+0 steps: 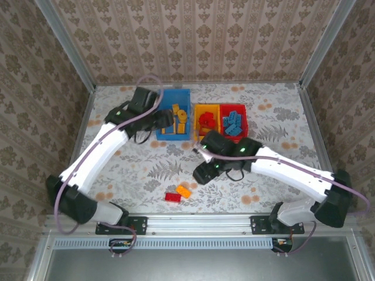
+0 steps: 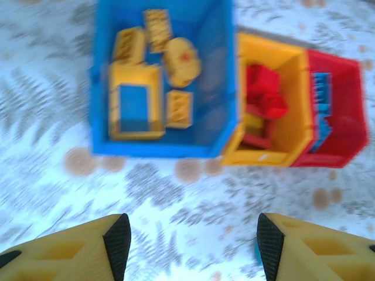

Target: Sort the legos into containers by color

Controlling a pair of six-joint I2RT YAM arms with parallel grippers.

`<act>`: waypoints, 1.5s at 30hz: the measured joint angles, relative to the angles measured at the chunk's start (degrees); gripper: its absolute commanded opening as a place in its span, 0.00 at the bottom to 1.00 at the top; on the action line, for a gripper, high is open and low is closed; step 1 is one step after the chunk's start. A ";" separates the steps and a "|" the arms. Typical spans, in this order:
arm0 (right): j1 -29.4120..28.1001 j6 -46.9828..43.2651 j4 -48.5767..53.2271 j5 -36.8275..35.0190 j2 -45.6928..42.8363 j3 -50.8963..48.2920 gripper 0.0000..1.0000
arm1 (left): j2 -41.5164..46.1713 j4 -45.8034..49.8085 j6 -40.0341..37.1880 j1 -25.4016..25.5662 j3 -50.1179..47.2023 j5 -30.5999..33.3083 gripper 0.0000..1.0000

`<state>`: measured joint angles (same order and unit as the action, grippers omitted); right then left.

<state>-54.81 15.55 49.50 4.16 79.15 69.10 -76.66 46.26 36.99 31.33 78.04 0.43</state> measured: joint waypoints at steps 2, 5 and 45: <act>-1.22 1.68 0.24 -4.52 2.99 -0.26 0.80 | 5.75 1.42 1.03 -1.25 -5.40 0.76 0.62; 2.40 6.23 1.25 -9.33 5.09 -2.34 0.81 | 12.07 2.56 2.05 -1.86 -10.73 0.87 0.64; 24.72 23.08 -0.87 -9.79 14.97 6.51 0.25 | 14.56 -4.72 -9.90 7.50 -19.21 -17.05 0.71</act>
<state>-30.09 38.63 48.62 -5.63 94.13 75.61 -62.11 41.54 27.09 38.83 58.83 -16.62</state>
